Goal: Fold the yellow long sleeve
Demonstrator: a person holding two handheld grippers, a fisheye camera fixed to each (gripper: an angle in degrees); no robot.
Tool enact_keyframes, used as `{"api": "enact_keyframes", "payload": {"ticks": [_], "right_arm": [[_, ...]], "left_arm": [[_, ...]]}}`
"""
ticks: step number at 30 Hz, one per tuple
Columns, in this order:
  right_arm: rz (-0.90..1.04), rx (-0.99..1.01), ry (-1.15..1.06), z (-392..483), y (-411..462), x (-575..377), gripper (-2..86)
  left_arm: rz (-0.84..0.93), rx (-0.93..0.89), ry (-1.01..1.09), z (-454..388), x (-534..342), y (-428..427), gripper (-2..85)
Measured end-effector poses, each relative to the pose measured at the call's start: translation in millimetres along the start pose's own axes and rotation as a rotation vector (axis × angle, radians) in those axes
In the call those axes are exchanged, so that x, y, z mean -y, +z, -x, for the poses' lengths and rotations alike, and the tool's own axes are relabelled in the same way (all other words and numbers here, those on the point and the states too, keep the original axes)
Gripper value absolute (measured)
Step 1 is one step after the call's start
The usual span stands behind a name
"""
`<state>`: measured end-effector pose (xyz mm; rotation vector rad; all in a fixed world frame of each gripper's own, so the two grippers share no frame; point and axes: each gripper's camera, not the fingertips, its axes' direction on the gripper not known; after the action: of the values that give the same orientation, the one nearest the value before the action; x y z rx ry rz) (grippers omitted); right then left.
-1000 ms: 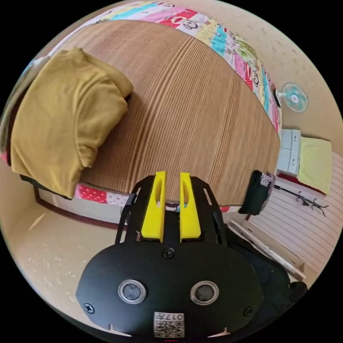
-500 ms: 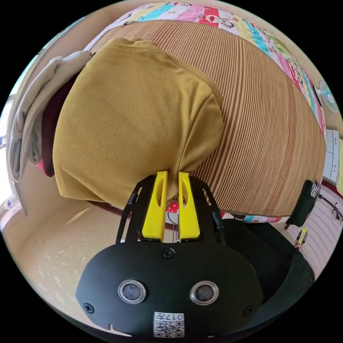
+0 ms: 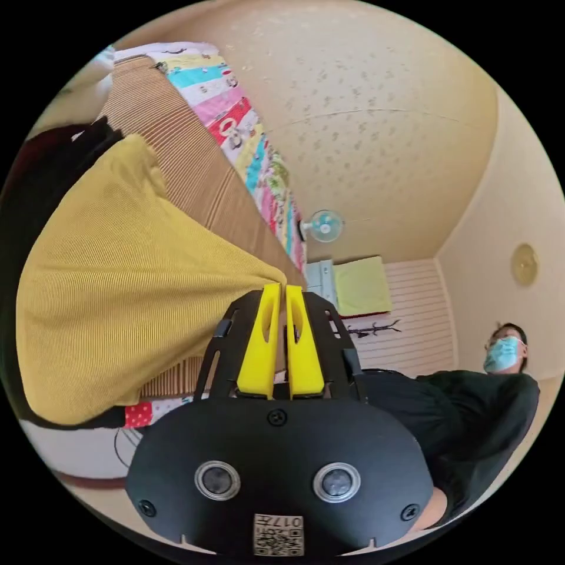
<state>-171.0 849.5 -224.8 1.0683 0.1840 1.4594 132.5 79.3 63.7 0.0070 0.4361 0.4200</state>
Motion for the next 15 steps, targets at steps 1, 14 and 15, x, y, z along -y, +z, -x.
{"api": "enact_keyframes", "payload": {"ticks": [1,14,15], "right_arm": [[0.016,-0.012,-0.005,3.5,-3.0,1.7,0.3],[0.658,0.227,-0.464,199.1,56.4,12.6,0.9],[0.733,0.264,-0.551,230.9,62.6,3.0,1.2]], "left_arm": [[-0.003,-0.075,0.110,-22.3,10.0,-2.0,-0.6],[0.221,-1.716,0.970,-271.4,-5.0,165.8,-0.1],[0.201,-1.850,0.930,-278.2,-14.7,188.5,0.0]]}}
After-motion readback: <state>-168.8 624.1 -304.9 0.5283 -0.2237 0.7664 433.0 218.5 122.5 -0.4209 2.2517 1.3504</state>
